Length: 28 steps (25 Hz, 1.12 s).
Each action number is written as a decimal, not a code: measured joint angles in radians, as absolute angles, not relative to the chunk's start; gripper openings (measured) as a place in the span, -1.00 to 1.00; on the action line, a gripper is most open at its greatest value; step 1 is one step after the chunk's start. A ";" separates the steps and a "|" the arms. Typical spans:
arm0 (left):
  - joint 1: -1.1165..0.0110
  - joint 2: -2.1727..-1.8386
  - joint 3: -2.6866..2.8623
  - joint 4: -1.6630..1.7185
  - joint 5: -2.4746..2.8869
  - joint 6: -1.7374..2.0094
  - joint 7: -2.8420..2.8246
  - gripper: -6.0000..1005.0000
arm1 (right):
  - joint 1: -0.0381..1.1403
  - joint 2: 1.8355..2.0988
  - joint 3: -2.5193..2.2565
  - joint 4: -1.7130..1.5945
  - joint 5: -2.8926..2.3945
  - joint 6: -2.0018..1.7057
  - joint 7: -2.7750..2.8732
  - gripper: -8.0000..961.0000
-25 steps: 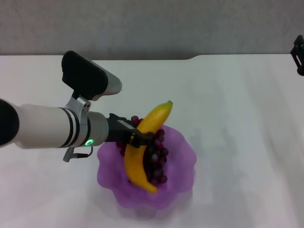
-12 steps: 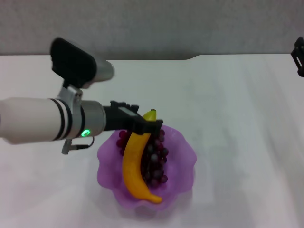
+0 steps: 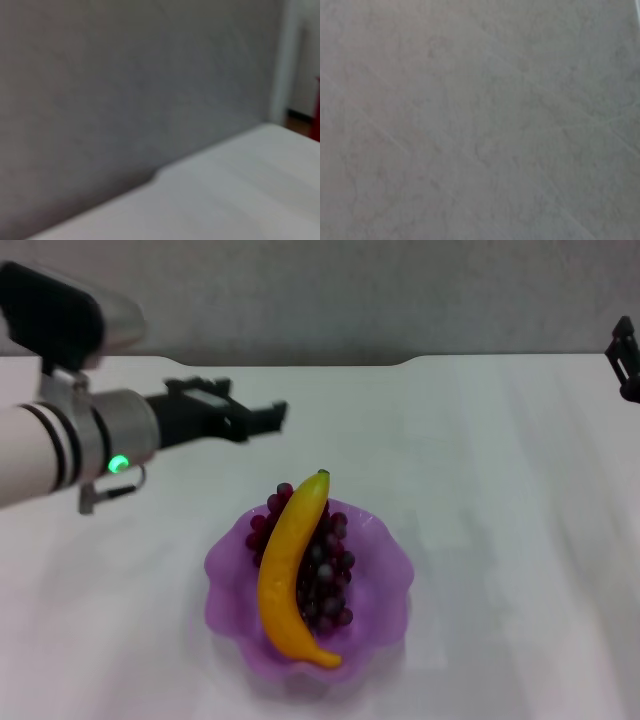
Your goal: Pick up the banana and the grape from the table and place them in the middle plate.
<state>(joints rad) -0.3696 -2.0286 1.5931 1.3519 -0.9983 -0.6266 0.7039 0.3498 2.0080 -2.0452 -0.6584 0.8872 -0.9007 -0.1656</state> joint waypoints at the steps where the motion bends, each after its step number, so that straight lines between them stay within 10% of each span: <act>1: -0.368 -2.029 1.578 1.355 -0.998 -0.611 0.705 0.68 | 0.350 2.008 -2.046 -0.658 0.886 -0.901 -0.166 0.61; 28: -0.439 -2.026 1.599 1.022 -1.122 -0.053 0.865 0.66 | 0.397 2.006 -2.048 -0.638 0.890 -0.899 -0.167 0.62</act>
<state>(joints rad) -0.4389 -2.0260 1.5990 1.0217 -1.1218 -0.0533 0.8655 0.3970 2.0065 -2.0478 -0.6380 0.8896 -0.8987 -0.1672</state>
